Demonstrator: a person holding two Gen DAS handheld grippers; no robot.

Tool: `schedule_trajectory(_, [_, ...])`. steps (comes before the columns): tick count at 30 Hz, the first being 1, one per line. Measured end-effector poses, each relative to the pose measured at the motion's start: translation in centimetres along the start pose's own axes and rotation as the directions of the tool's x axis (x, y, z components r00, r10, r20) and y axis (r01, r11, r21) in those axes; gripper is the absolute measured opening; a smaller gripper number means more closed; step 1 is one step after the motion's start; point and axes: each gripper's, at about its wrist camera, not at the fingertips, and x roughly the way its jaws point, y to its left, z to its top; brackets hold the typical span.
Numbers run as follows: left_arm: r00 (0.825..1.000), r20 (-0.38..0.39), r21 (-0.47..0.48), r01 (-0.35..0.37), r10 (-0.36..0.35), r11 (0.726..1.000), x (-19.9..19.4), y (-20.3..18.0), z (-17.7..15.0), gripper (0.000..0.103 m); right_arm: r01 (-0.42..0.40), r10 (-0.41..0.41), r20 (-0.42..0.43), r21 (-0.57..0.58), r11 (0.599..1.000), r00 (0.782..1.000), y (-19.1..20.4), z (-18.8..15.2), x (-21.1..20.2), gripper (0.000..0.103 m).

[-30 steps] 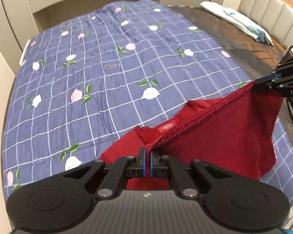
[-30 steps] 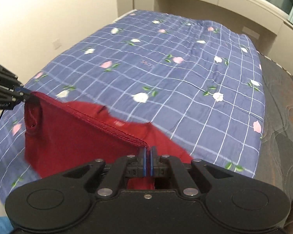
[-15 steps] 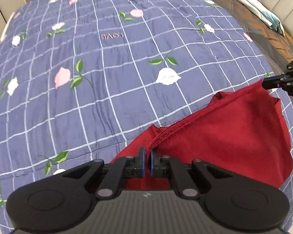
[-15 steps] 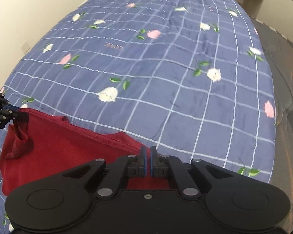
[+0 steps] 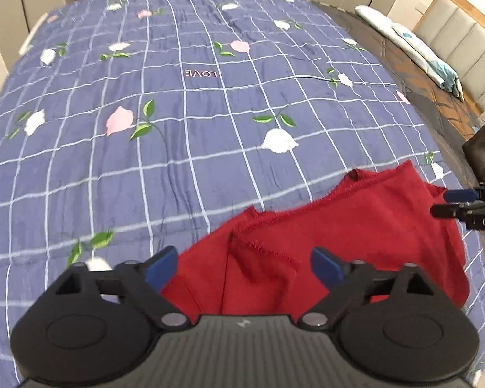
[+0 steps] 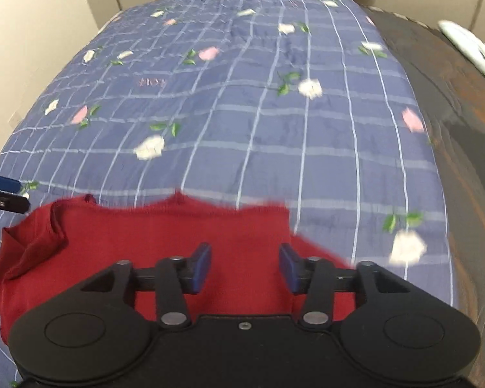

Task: Fold small clothes
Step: 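Withdraw both open grippers up and away from the folded red shirt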

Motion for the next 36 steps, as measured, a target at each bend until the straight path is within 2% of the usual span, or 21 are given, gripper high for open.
schedule_trajectory(2, [1.0, -0.001, 0.019, -0.011, 0.011, 1.0, 0.0, -0.9, -1.7, 0.097, 0.005, -0.005, -0.017, 0.015, 1.0, 1.0, 0.5, -1.8, 0.2, 0.068])
schedule_trajectory(6, [0.996, -0.047, 0.052, -0.074, 0.077, 0.996, 1.1, -2.4, -4.2, 0.097, 0.025, -0.024, -0.046, 0.037, 0.999, 0.999, 1.5, -4.8, 0.6, 0.077])
schedule_trajectory(7, [0.992, -0.06, 0.052, -0.104, 0.107, 0.993, 1.4, -2.5, -4.5, 0.091, 0.032, -0.03, -0.052, 0.045, 0.998, 0.998, 1.7, -5.4, 0.7, 0.077])
schedule_trajectory(9, [0.985, -0.082, 0.012, -0.153, 0.153, 0.988, 1.9, -2.2, -4.9, 0.074, 0.046, -0.041, -0.058, 0.074, 0.996, 0.997, 1.8, -6.3, 0.7, 0.078])
schedule_trajectory(10, [0.984, -0.085, -0.035, -0.16, 0.157, 0.986, 1.9, -1.6, -4.9, 0.058, 0.047, -0.042, -0.059, 0.089, 0.995, 0.997, 1.8, -6.5, 0.7, 0.077])
schedule_trajectory(11, [0.986, -0.08, -0.083, -0.155, 0.149, 0.984, 1.9, -1.0, -4.8, 0.039, 0.045, -0.039, -0.058, 0.097, 0.994, 0.998, 1.7, -6.6, 0.7, 0.074])
schedule_trajectory(12, [0.989, -0.064, -0.138, -0.138, 0.13, 0.981, 1.6, -0.3, -4.8, 0.029, 0.042, -0.037, -0.058, 0.094, 0.995, 0.998, 1.7, -6.6, 0.7, 0.07])
schedule_trajectory(13, [0.992, -0.042, -0.183, -0.127, 0.121, 0.975, 1.3, 0.3, -4.6, 0.013, 0.044, -0.039, -0.061, 0.086, 0.995, 0.997, 1.8, -6.5, 0.8, 0.057])
schedule_trajectory(14, [0.991, -0.018, -0.214, -0.135, 0.134, 0.967, 0.8, 0.8, -4.6, 0.01, 0.045, -0.041, -0.063, 0.077, 0.996, 0.997, 1.8, -6.4, 0.8, 0.044])
schedule_trajectory(15, [0.987, -0.003, -0.228, -0.155, 0.158, 0.961, 0.5, 1.1, -4.4, 0.01, 0.044, -0.04, -0.062, 0.068, 0.997, 0.997, 1.9, -6.3, 0.8, 0.038])
schedule_trajectory(17, [0.98, 0.013, -0.262, -0.186, 0.197, 0.947, 0.1, 2.0, -4.2, 0.01, 0.051, -0.049, -0.057, 0.049, 0.998, 0.997, 1.9, -5.9, 0.7, 0.019])
schedule_trajectory(18, [0.976, 0.009, -0.276, -0.205, 0.216, 0.939, 0.1, 2.5, -4.1, 0.01, 0.068, -0.065, -0.055, 0.041, 0.997, 0.996, 1.9, -5.7, 0.7, 0.014])
schedule_trajectory(20, [0.968, -0.035, -0.298, -0.246, 0.247, 0.922, 0.3, 3.6, -4.0, 0.01, 0.09, -0.087, -0.054, 0.051, 0.995, 0.995, 1.5, -5.5, 0.7, 0.012])
schedule_trajectory(22, [0.96, -0.07, -0.313, -0.279, 0.271, 0.908, 0.6, 4.4, -4.0, 0.013, 0.094, -0.088, -0.079, 0.08, 0.992, 0.993, 0.8, -5.5, 1.1, 0.015])
schedule_trajectory(24, [0.952, -0.079, -0.32, -0.306, 0.297, 0.896, 0.3, 4.9, -4.5, 0.029, 0.106, -0.097, -0.094, 0.088, 0.99, 0.991, 0.5, -5.6, 1.2, 0.024])
schedule_trajectory(25, [0.95, -0.077, -0.329, -0.311, 0.302, 0.892, 0.0, 5.0, -4.9, 0.052, 0.11, -0.103, -0.089, 0.088, 0.99, 0.991, 0.5, -5.7, 1.0, 0.029])
schedule_trajectory(26, [0.947, -0.069, -0.344, -0.317, 0.312, 0.884, -0.5, 5.1, -5.3, 0.07, 0.114, -0.107, -0.084, 0.088, 0.99, 0.991, 0.5, -5.9, 0.8, 0.034])
schedule_trajectory(27, [0.945, -0.058, -0.357, -0.321, 0.322, 0.877, -0.8, 5.1, -5.7, 0.074, 0.117, -0.11, -0.08, 0.088, 0.989, 0.991, 0.5, -6.0, 0.5, 0.038])
schedule_trajectory(29, [0.944, -0.046, -0.382, -0.318, 0.326, 0.868, -1.6, 4.9, -6.7, 0.08, 0.135, -0.13, -0.063, 0.087, 0.987, 0.99, 0.6, -6.5, -0.2, 0.06])
schedule_trajectory(32, [0.942, -0.046, -0.437, -0.317, 0.332, 0.842, -2.5, 4.3, -8.3, 0.096, 0.132, -0.129, -0.034, 0.1, 0.986, 0.991, 0.9, -7.6, -1.3, 0.071])
schedule_trajectory(36, [0.943, -0.057, -0.459, -0.316, 0.327, 0.83, -2.7, 2.7, -10.6, 0.1, 0.141, -0.138, -0.043, 0.099, 0.985, 0.99, 1.4, -9.6, -1.8, 0.083])
